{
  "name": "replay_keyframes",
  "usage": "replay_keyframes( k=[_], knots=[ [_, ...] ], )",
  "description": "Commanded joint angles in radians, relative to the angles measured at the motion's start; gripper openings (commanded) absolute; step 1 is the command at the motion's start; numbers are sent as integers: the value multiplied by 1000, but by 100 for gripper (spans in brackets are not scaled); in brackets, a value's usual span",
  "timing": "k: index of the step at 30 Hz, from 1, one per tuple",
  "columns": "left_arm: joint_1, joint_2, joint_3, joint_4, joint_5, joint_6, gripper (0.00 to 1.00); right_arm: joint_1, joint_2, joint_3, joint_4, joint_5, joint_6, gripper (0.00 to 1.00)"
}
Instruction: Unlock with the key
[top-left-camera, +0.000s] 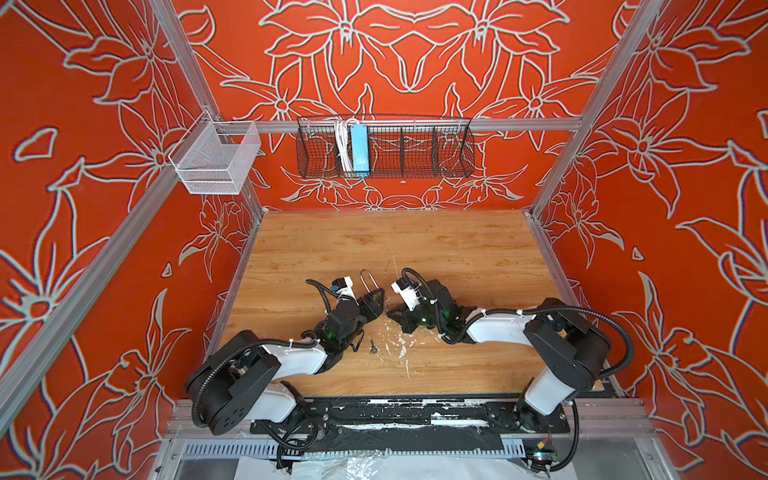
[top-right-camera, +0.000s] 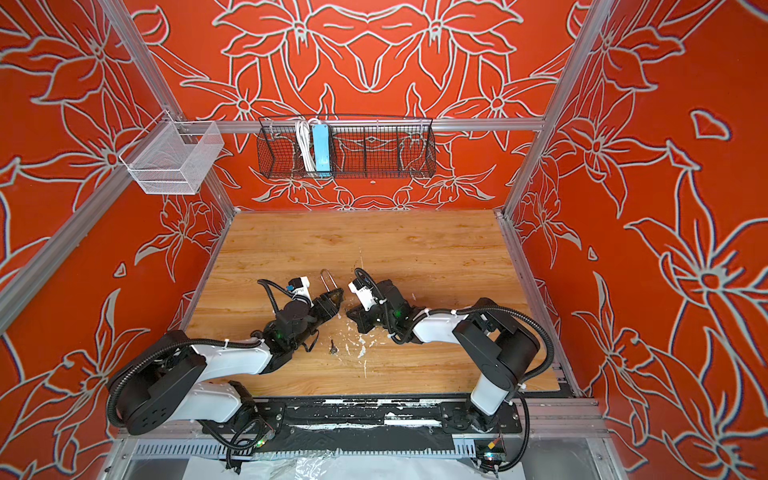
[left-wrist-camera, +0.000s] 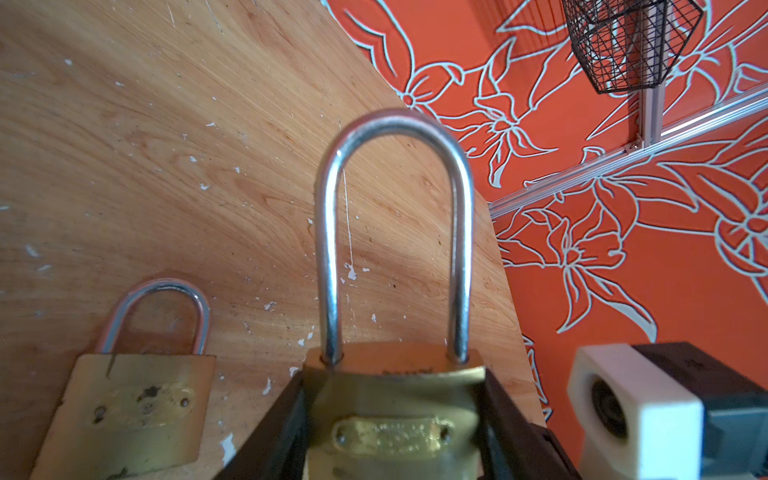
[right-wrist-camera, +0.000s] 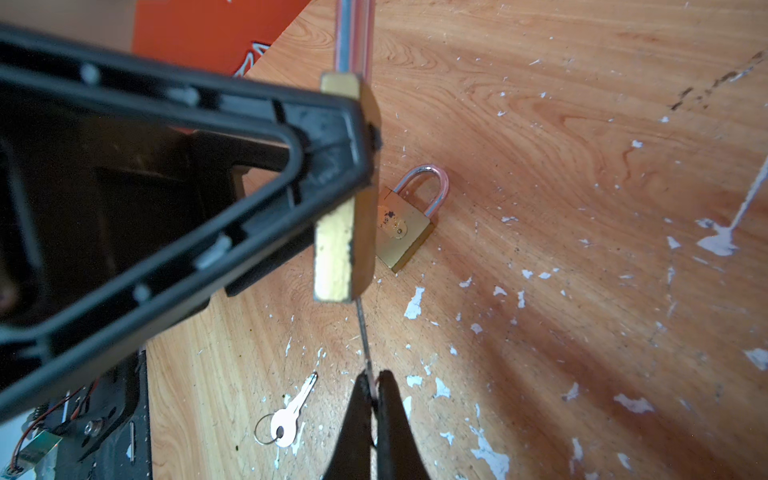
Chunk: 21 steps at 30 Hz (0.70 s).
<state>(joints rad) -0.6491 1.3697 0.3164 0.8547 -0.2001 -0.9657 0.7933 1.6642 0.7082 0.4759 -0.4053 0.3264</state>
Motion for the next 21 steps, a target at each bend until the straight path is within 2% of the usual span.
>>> replay_keyframes(
  k=[1,7,21],
  knots=[
    [-6,-3,14,107,-7,2,0,10,13,29,1,6,8,0],
    [-6,19,26,100,7,9,0,10,14,26,13,3,20,0],
    [-9,101,24,228,62,39,0,8,28,24,37,1,65,0]
  ],
)
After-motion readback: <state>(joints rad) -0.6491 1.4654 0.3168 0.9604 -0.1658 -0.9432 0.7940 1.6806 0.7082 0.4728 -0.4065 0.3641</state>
